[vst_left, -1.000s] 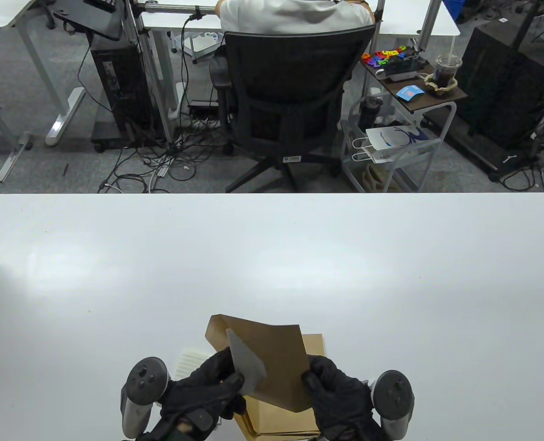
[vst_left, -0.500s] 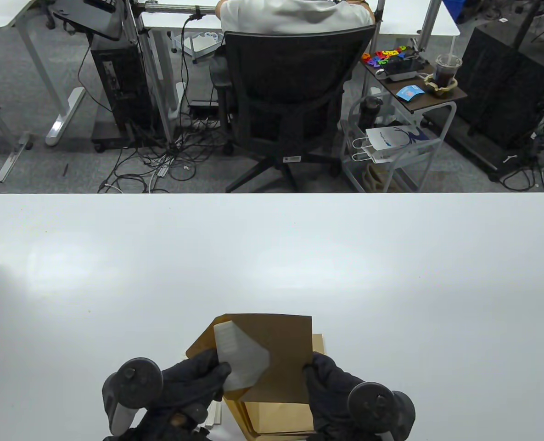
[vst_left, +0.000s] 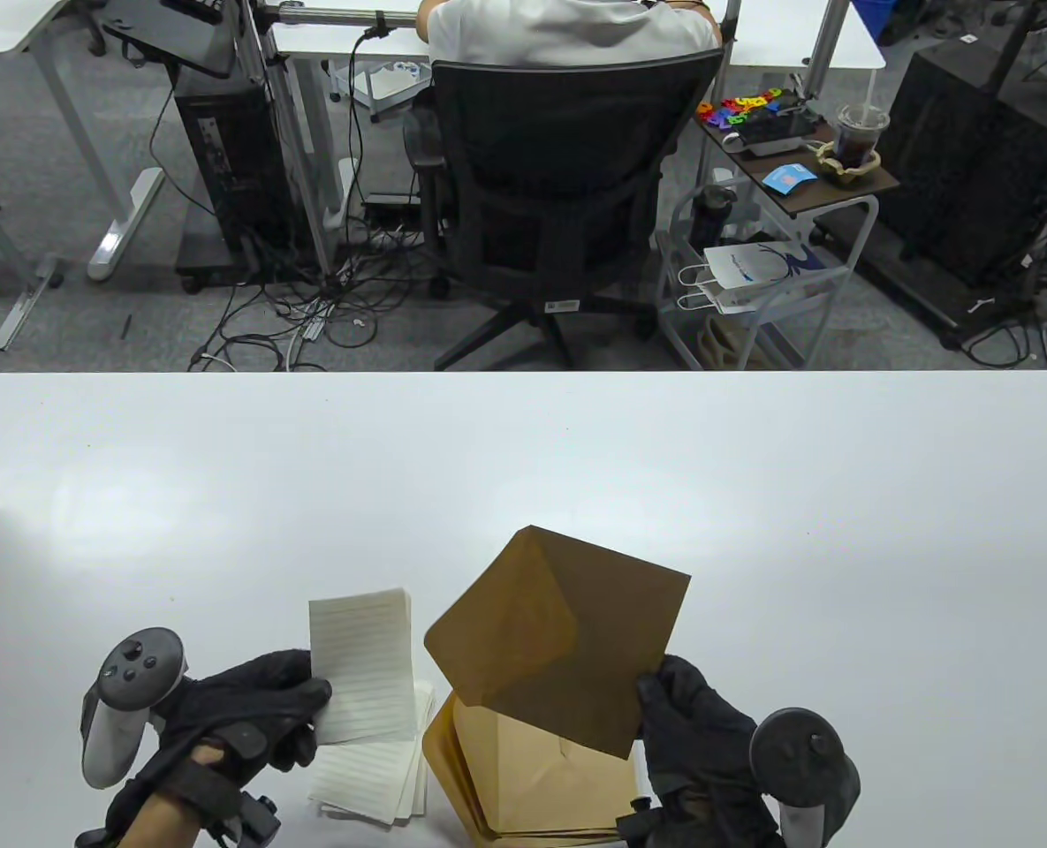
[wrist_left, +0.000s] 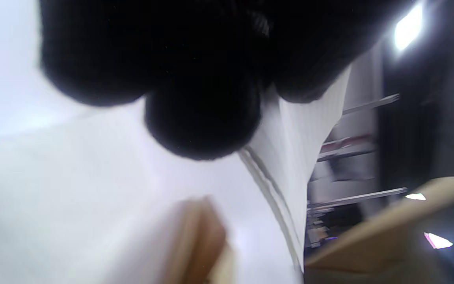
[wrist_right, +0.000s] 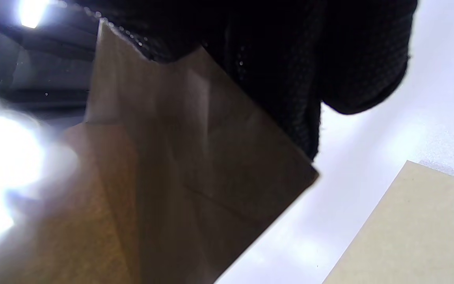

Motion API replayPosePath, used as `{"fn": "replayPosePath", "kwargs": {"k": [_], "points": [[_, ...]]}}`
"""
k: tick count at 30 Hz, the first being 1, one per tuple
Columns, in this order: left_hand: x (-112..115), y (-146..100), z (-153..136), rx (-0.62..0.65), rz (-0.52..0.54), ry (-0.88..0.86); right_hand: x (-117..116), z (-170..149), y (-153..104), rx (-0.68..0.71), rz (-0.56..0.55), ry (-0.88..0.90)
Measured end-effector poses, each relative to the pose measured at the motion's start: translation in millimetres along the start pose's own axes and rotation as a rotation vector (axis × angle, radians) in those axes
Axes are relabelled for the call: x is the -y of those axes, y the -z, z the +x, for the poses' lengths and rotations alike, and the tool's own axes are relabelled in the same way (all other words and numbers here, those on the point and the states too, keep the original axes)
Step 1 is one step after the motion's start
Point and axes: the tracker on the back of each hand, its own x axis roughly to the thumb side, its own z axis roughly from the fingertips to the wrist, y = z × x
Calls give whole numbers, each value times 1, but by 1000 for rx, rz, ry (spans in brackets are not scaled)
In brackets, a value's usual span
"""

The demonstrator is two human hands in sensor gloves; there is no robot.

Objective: Pull paper from envelopes and stack

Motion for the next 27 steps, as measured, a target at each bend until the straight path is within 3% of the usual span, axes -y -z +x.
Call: {"fn": "replayPosePath", "kwargs": {"k": [6, 12, 18, 20, 23, 27], "points": [[27, 18, -16, -198, -45, 243, 1, -5, 3, -46, 10, -14], [34, 16, -15, -254, 9, 420, 0, -9, 6, -94, 39, -49], [15, 1, -3, -182, 228, 466, -4, -13, 9, -155, 78, -112], [5, -6, 3, -75, 388, 486, -7, -16, 11, -177, 102, -131], [-3, -11, 8, 84, 549, 658, -10, -20, 13, -210, 131, -167], [-15, -14, 13, 107, 701, 985, -13, -26, 16, -253, 166, -192]]}}
